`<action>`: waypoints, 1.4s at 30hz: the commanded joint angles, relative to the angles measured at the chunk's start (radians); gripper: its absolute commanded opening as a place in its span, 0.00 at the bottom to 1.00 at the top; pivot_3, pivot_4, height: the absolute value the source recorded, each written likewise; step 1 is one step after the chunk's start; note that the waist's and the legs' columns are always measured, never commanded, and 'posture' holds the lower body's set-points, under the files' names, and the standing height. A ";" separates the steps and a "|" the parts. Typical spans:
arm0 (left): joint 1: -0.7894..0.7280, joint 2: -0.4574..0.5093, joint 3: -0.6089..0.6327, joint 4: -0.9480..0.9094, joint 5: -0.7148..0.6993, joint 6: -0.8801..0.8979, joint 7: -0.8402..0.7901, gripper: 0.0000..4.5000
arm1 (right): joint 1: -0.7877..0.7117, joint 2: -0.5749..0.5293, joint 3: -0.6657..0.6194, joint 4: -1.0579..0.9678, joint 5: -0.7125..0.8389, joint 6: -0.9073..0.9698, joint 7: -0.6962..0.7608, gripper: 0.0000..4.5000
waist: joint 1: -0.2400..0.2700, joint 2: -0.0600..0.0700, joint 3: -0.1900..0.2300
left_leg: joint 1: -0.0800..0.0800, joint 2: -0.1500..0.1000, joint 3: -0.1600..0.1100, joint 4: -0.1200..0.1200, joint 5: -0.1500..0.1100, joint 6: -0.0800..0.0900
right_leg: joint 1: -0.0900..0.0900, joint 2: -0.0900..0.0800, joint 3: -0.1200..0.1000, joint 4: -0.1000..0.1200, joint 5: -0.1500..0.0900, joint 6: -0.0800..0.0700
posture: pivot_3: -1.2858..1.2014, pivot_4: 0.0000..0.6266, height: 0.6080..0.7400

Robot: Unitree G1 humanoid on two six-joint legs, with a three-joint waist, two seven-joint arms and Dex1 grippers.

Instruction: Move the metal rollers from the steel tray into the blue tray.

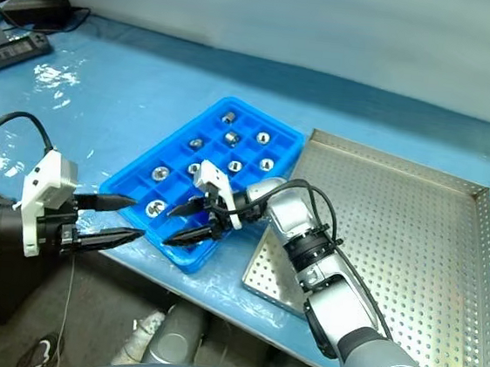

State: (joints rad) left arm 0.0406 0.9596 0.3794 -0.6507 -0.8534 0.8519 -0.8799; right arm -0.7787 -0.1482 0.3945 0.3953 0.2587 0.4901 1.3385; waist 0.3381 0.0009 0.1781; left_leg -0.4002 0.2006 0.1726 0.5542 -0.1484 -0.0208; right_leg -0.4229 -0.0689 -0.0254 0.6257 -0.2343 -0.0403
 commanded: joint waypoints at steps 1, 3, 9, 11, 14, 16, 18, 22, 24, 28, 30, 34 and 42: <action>-0.108 0.006 -0.106 0.080 0.050 -0.060 -0.046 0.74 | 0.007 -0.050 -0.071 -0.159 0.068 0.071 -0.010 0.82 | -0.012 0.000 0.000 | 0.000 0.000 0.000 0.000 0.001 -0.001 | 0.000 0.000 0.000 0.000 0.000 0.001 | 0.63 0.24 1.00; -0.191 -0.004 -0.182 0.147 0.087 -0.090 -0.083 0.74 | 0.020 -0.087 -0.101 -0.241 0.103 0.131 -0.021 0.82 | -0.028 -0.001 -0.001 | 0.000 0.000 0.000 0.002 0.003 -0.005 | 0.001 0.000 0.000 0.000 0.002 0.001 | 0.61 0.24 1.00; -0.483 -0.100 -0.431 0.404 0.221 -0.195 -0.238 0.74 | 0.085 -0.211 -0.241 -0.367 0.159 0.241 -0.141 0.82 | -0.110 -0.003 -0.002 | -0.003 0.001 0.001 0.011 0.003 -0.005 | 0.000 0.003 0.001 0.008 0.004 -0.001 | 0.52 0.24 1.00; -0.556 -0.145 -0.501 0.500 0.281 -0.250 -0.287 0.74 | 0.127 -0.243 -0.279 -0.416 0.173 0.264 -0.189 0.82 | -0.148 -0.003 -0.002 | -0.003 0.001 0.002 0.013 0.003 -0.005 | 0.000 0.003 0.002 0.010 0.004 -0.001 | 0.50 0.24 1.00; -0.672 -0.242 -0.579 0.646 0.346 -0.310 -0.344 0.74 | 0.213 -0.274 -0.354 -0.499 0.182 0.285 -0.294 0.82 | -0.196 -0.003 -0.002 | -0.003 0.000 0.003 0.015 0.004 -0.006 | 0.000 0.004 0.002 0.013 0.004 -0.001 | 0.46 0.24 1.00; -0.732 -0.303 -0.621 0.739 0.386 -0.356 -0.386 0.74 | 0.287 -0.287 -0.417 -0.570 0.189 0.301 -0.370 0.82 | -0.230 -0.003 -0.002 | -0.003 -0.001 0.003 0.016 0.004 -0.006 | 0.000 0.005 0.002 0.014 0.004 -0.002 | 0.42 0.24 1.00; -0.788 -0.366 -0.663 0.859 0.439 -0.421 -0.425 0.74 | 0.383 -0.302 -0.495 -0.655 0.200 0.323 -0.447 0.82 | -0.247 -0.003 -0.002 | -0.003 -0.001 0.004 0.017 0.004 -0.006 | 0.000 0.007 0.002 0.014 0.004 -0.003 | 0.41 0.24 1.00; -0.840 -0.444 -0.705 1.011 0.528 -0.529 -0.471 0.74 | 0.535 -0.325 -0.604 -0.769 0.239 0.358 -0.533 0.82 | -0.289 -0.003 -0.003 | -0.003 0.001 0.004 0.017 0.003 -0.004 | 0.001 0.010 0.003 0.012 0.004 -0.003 | 0.39 0.24 1.00; -0.853 -0.470 -0.706 1.047 0.544 -0.551 -0.493 0.74 | 0.608 -0.339 -0.634 -0.819 0.248 0.362 -0.562 0.82 | -0.302 -0.003 -0.003 | -0.003 0.001 0.004 0.017 0.003 -0.004 | 0.001 0.010 0.003 0.012 0.004 -0.004 | 0.39 0.24 1.00; -0.858 -0.505 -0.699 1.102 0.583 -0.597 -0.498 0.74 | 0.672 -0.335 -0.656 -0.855 0.232 0.331 -0.636 0.82 | -0.317 -0.003 -0.003 | -0.002 0.002 0.004 0.018 0.002 -0.003 | 0.001 0.011 0.003 0.011 0.005 -0.005 | 0.38 0.24 1.00; -0.851 -0.515 -0.684 1.106 0.585 -0.602 -0.492 0.74 | 0.662 -0.316 -0.660 -0.848 0.235 0.316 -0.678 0.82 | -0.322 -0.003 -0.003 | -0.001 0.002 0.004 0.019 0.002 -0.002 | 0.002 0.011 0.003 0.011 0.005 -0.006 | 0.39 0.24 1.00; -0.821 -0.519 -0.640 1.057 0.577 -0.591 -0.444 0.74 | 0.605 -0.290 -0.639 -0.817 0.252 0.298 -0.714 0.82 | -0.322 -0.003 -0.003 | -0.001 0.003 0.004 0.021 0.001 0.000 | 0.003 0.010 0.002 0.011 0.006 -0.008 | 0.41 0.24 1.00; -0.756 -0.514 -0.509 0.924 0.540 -0.522 -0.282 0.74 | 0.446 -0.268 -0.553 -0.624 0.206 0.188 -0.710 0.82 | -0.307 -0.003 -0.002 | -0.002 0.005 0.004 0.021 0.001 0.000 | 0.003 0.010 0.001 0.011 0.007 -0.009 | 0.46 0.24 1.00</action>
State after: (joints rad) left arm -0.7243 0.4383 -0.1719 0.3226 -0.2930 0.3206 -1.1972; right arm -0.3041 -0.4212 -0.1682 -0.2408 0.4715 0.7216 0.6291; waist 0.0307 -0.0017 0.1758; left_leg -0.4019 0.2053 0.1765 0.5754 -0.1478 -0.0209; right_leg -0.4201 -0.0586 -0.0246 0.6364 -0.2272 -0.0498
